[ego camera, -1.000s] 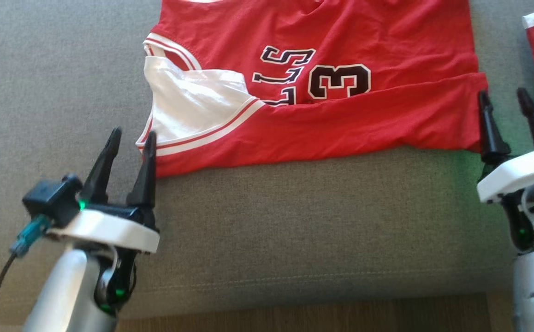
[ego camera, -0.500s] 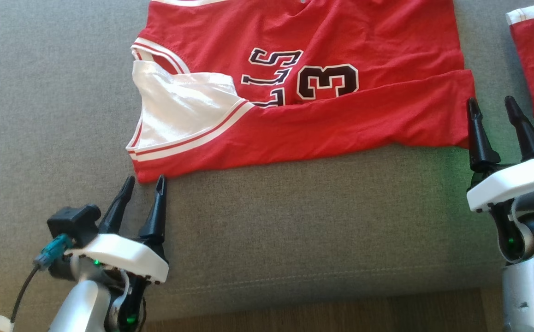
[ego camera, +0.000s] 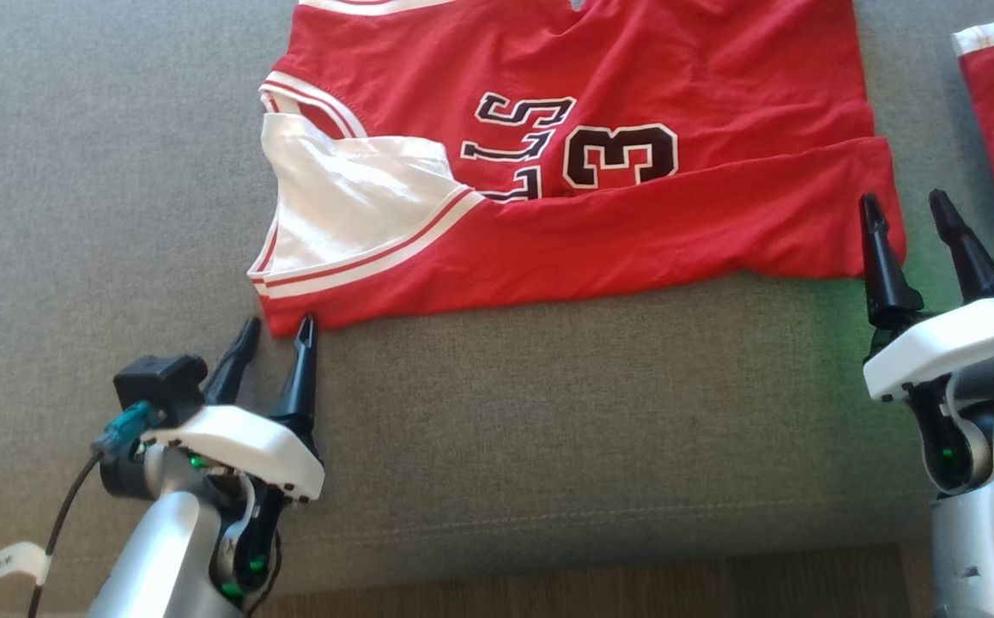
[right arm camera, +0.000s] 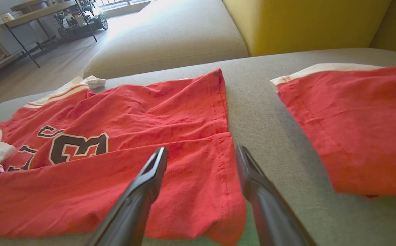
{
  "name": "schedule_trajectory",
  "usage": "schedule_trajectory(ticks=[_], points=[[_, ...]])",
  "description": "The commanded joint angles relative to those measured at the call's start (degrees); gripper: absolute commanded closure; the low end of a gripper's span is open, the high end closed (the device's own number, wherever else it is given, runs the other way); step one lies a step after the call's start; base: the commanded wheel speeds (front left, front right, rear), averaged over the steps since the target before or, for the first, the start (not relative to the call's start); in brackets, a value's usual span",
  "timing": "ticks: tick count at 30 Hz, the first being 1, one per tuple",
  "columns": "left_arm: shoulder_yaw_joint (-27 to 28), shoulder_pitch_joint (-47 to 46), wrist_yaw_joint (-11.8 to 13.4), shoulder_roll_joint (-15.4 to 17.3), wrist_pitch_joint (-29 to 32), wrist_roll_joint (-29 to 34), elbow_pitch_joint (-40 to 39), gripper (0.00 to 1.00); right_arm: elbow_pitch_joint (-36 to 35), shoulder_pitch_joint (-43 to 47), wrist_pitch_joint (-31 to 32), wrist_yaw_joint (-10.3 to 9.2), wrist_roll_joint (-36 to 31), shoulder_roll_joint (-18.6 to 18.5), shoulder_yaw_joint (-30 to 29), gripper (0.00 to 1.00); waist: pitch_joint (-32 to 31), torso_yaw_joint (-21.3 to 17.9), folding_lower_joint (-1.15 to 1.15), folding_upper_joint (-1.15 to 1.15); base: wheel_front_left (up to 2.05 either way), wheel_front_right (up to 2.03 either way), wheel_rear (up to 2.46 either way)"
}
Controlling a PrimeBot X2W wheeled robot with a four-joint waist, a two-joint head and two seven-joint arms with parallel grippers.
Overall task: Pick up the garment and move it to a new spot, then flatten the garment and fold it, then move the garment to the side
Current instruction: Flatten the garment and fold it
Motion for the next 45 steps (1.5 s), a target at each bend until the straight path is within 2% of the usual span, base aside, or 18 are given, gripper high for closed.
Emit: schedule_trajectory(ticks=[1,3,9,15,19,20,22,23,24,30,34,39,45], points=[[1.5,-1.5,-0.5,0.6,-0.5,-0.3,-0.7,0.50,-1.7,0.1,0.5,-0.02,0.3,0.3,1.1,0.00,0.1,0.1,0.00,0.00,0.00,0.00,0.00],[1.1,-2.0,-1.1,0.7,-0.7,-0.3,-0.1,1.00,-1.3,0.2,1.2,-0.02,0.5,0.4,1.0,0.00,0.1,0.3,0.00,0.00,0.00,0.00,0.00],[0.8,-2.1,-2.1,0.9,-1.5,-0.7,1.2,1.00,1.1,0.0,3.2,-0.02,1.1,0.4,0.2,0.00,-0.5,0.7,0.00,0.00,0.00,0.00,0.00],[0.1,-2.2,-2.5,0.8,-2.1,-0.7,1.3,1.00,5.6,-0.9,5.0,-0.02,-3.5,0.5,-3.7,0.00,-0.9,1.6,0.00,0.00,0.00,0.00,0.00],[-0.2,-2.4,-2.4,0.9,-2.3,-0.6,1.1,1.00,7.4,-1.8,7.4,-0.02,-5.2,0.5,-4.1,0.00,-0.9,2.0,0.00,0.00,0.00,0.00,0.00],[-0.2,-2.4,-2.4,1.0,-2.4,-0.5,1.0,1.00,7.7,-2.0,8.1,-0.02,-5.4,0.5,-4.1,0.07,-0.8,2.1,0.00,0.00,0.00,0.00,0.00],[-0.2,-2.5,-2.3,1.2,-2.6,-0.4,0.7,1.00,8.3,-2.3,9.5,-0.02,-5.7,0.5,-3.9,0.55,-0.7,2.2,0.00,0.00,0.00,0.00,0.00],[-0.3,-2.5,-2.3,1.3,-2.8,-0.3,0.6,1.00,8.5,-2.4,10.2,-0.02,-5.6,0.5,-3.6,0.73,-0.6,2.3,0.00,0.00,0.00,0.00,0.00],[-0.3,-2.6,-2.3,1.3,-3.0,-0.2,0.4,1.00,8.6,-2.4,10.7,-0.02,-5.4,0.5,-3.4,1.00,-0.6,2.3,0.00,0.00,0.00,0.00,0.00],[-0.4,-2.8,-2.5,1.8,-3.6,-0.1,-0.1,1.00,7.7,-1.8,10.9,-0.02,-4.7,0.0,-2.6,1.00,-0.7,2.4,0.00,0.00,0.00,0.00,0.00],[-0.2,-1.9,-2.3,2.4,-3.6,-0.3,-1.3,1.00,5.9,-0.3,11.7,-0.02,-3.3,-1.7,-2.0,1.00,-1.3,2.4,0.00,0.00,0.00,0.00,0.00],[-0.2,1.4,-2.1,3.7,-3.2,-0.8,-5.1,1.00,3.5,2.0,13.3,-0.02,0.5,-4.5,0.0,1.00,-2.0,2.2,0.00,0.00,0.00,0.00,0.00],[0.2,7.0,-0.6,4.6,-2.3,-1.8,-11.3,1.00,0.6,6.3,15.2,-0.02,4.3,-7.4,-0.1,1.00,-3.1,2.6,0.00,0.00,0.00,0.00,0.00]])
